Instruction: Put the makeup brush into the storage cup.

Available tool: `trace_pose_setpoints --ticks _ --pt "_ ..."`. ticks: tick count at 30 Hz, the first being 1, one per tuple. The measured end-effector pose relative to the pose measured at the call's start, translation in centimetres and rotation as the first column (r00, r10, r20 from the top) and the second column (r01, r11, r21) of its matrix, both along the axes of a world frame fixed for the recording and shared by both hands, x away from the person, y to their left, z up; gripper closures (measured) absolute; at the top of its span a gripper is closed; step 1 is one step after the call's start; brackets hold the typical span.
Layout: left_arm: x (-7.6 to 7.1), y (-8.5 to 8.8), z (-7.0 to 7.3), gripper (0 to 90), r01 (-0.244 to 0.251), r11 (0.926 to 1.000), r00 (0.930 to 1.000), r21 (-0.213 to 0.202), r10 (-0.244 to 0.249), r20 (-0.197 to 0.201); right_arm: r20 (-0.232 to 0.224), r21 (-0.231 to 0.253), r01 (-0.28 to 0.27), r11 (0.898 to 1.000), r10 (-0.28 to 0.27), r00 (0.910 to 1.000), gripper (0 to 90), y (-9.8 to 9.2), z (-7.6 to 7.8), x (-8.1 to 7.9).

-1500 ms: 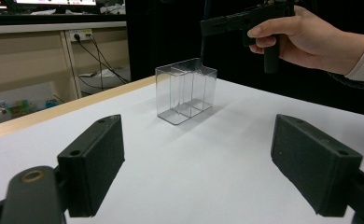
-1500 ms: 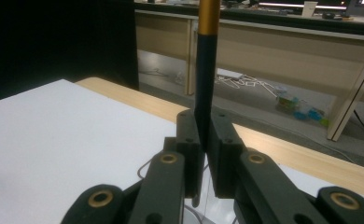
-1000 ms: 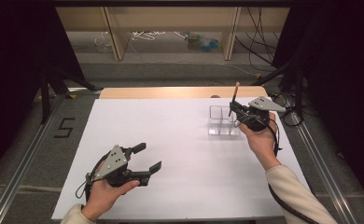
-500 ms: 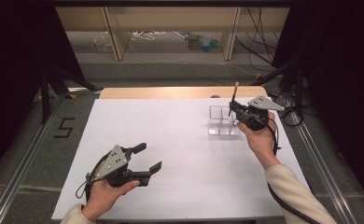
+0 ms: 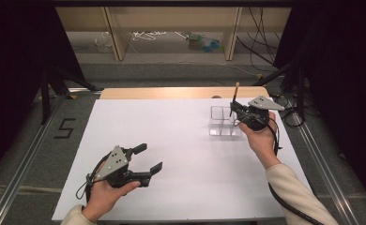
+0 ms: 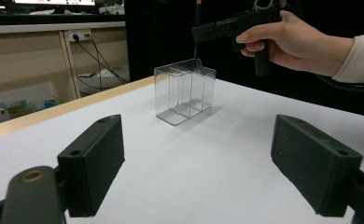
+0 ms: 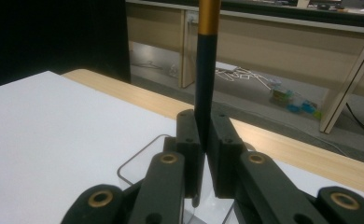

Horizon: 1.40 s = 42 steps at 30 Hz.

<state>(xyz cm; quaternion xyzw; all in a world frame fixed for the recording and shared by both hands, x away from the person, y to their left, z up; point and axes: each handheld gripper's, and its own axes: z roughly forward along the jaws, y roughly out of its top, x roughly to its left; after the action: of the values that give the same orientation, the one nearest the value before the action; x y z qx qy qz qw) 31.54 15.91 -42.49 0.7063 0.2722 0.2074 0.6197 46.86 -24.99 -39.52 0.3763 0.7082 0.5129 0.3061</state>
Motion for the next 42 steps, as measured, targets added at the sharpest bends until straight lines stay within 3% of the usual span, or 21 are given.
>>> trace_pose_setpoints --ticks 5,7,8,11,16,19,25,26,29,31,32,37,39,40,41,42 --pt "0.0 0.0 0.0 17.1 0.0 1.0 1.0 0.0 0.0 -0.001 -0.015 0.002 0.002 1.0 -0.002 0.9999 84.2 0.0 0.0 0.0" --pt "0.0 0.0 0.0 17.1 0.0 1.0 1.0 -0.001 0.0 -0.001 0.01 -0.016 0.007 1.0 -0.007 0.9999 84.2 0.0 -0.1 0.2" --pt "0.0 0.0 0.0 17.1 0.0 1.0 1.0 -0.001 0.0 -0.001 -0.015 0.003 0.001 1.0 -0.001 0.9999 84.3 0.1 -0.1 0.2" --pt "0.0 0.0 0.0 17.1 0.0 1.0 1.0 -0.001 0.0 -0.001 0.008 -0.015 0.005 1.0 -0.005 1.0 84.2 0.1 -0.2 0.4" --pt "0.0 0.0 0.0 17.1 0.0 1.0 1.0 -0.001 0.0 -0.002 -0.01 0.002 0.007 1.0 -0.007 0.9999 84.2 0.3 -0.2 0.5" --pt "0.0 0.0 0.0 17.1 -0.001 1.0 1.0 -0.001 0.001 -0.002 0.009 -0.009 0.01 1.0 -0.01 0.9999 84.2 0.2 -0.3 0.7" --pt "0.0 -0.1 0.0 17.1 0.001 1.0 1.0 -0.004 -0.001 -0.006 -0.014 -0.001 0.011 1.0 -0.011 0.9998 84.2 0.3 -0.4 0.8" --pt "0.0 0.0 0.0 17.1 0.0 1.0 1.0 -0.002 0.0 -0.003 0.012 -0.012 0.011 1.0 -0.01 0.9999 84.2 0.3 -0.4 0.9" --pt "0.0 0.0 0.0 17.1 0.0 1.0 1.0 -0.002 0.0 -0.004 -0.023 0.003 0.006 1.0 -0.006 0.9997 84.2 0.5 -0.5 0.8" --pt "0.0 0.0 -0.1 17.1 0.002 1.0 1.0 0.001 -0.002 -0.002 0.001 -0.016 0.01 1.0 -0.01 1.0 84.2 0.4 -0.5 1.0" --pt "0.0 0.0 -0.1 17.1 0.003 1.0 1.0 0.0 -0.003 -0.002 -0.026 -0.003 0.009 1.0 -0.009 0.9996 84.2 0.5 -0.5 0.9" --pt "0.1 0.0 -0.1 17.2 0.003 1.0 1.0 0.002 -0.003 -0.001 -0.012 -0.006 0.017 1.0 -0.017 0.9998 84.2 0.5 -0.6 1.1" --pt "0.0 0.0 -0.1 17.1 0.002 1.0 1.0 0.0 -0.002 -0.002 -0.033 -0.012 0.011 1.0 -0.011 0.9994 84.2 0.5 -0.6 1.0" --pt "0.0 0.0 -0.1 17.2 0.002 1.0 1.0 0.0 -0.002 -0.002 -0.008 -0.01 0.011 1.0 -0.011 0.9999 84.3 0.4 -0.7 1.2" --pt "0.0 0.0 -0.1 17.1 0.003 1.0 1.0 0.0 -0.003 -0.002 -0.033 -0.005 0.009 1.0 -0.009 0.9994 84.2 0.5 -0.7 1.1" --pt "0.0 0.0 -0.1 17.1 0.003 1.0 1.0 0.001 -0.003 -0.002 -0.009 -0.018 0.012 1.0 -0.012 0.9999 84.2 0.4 -0.7 1.2"
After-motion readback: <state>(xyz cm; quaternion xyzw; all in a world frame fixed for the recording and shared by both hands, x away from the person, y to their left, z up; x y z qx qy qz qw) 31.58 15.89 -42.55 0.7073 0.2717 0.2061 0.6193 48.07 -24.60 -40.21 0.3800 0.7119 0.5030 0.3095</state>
